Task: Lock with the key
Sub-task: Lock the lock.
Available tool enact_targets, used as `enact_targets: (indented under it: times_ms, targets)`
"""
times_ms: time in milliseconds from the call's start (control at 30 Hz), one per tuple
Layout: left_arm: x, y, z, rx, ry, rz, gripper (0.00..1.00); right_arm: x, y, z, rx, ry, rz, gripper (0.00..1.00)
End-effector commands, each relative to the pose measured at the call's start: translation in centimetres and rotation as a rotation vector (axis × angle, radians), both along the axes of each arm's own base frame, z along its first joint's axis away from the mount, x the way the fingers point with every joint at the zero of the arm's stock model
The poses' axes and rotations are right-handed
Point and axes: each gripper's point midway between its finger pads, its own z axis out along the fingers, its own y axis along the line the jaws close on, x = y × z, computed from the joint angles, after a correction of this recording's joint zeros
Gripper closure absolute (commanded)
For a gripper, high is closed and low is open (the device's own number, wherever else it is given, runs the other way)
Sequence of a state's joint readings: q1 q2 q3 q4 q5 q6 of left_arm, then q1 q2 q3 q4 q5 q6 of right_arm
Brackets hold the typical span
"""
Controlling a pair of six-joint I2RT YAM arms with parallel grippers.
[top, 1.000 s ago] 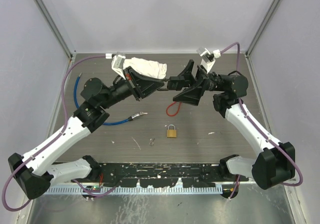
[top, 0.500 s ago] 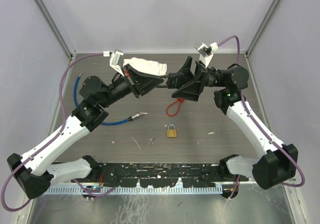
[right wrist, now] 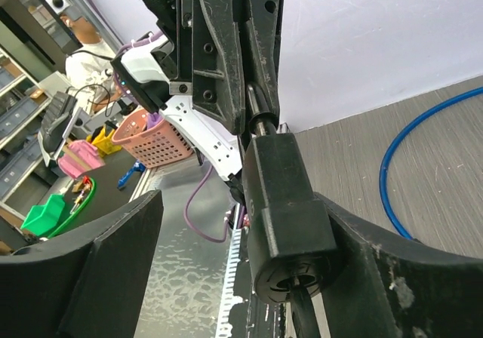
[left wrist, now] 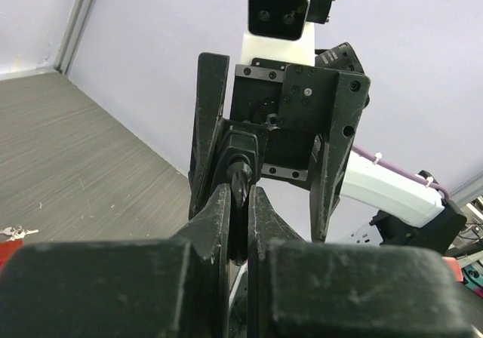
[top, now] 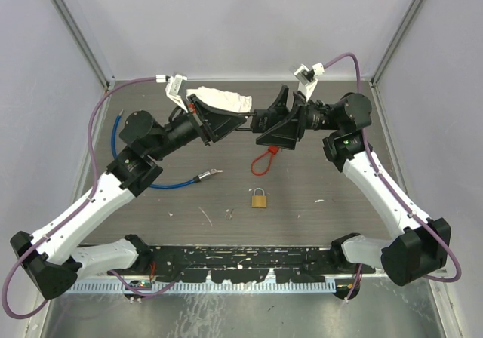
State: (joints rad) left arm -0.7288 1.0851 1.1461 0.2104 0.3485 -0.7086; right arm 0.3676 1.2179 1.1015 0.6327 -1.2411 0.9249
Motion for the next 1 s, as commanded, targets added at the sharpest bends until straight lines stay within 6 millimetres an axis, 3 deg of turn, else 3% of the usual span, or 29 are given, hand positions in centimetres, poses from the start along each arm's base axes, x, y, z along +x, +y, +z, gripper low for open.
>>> enact_targets:
  times_ms: [0,133,300,433,500,667,967]
  targets:
    - [0.1,0.8,2.9,-0.052,-0.097,0.036,1.00,-2.1,0.0,2.6,0.041,-0.097,0.025,0.22]
    - [0.4,1.1,2.5,-0.037,-0.098,0.051,1.00,-2.2,0.0,2.5,0.039,-0.083,0.030,0.34]
    - [0.7,1.1,1.9,-0.022,-0.092,0.055,1.00,-2.5,0.0,2.5,0.041,-0.059,0.044,0.65]
    - [1.0,1.0,1.6,-0.018,-0.086,0.057,1.00,-2.7,0.0,2.5,0.044,-0.060,0.055,0.79]
    - [1.0,1.0,1.5,-0.017,-0.085,0.055,1.00,-2.8,0.0,2.4,0.044,-0.059,0.056,0.78]
    - [1.1,1.1,1.2,-0.013,-0.081,0.059,1.00,-2.7,0.0,2.6,0.051,-0.048,0.048,0.55]
    - [1.1,1.3,0.9,-0.012,-0.077,0.062,1.00,-2.4,0.1,2.6,0.051,-0.026,0.046,0.49]
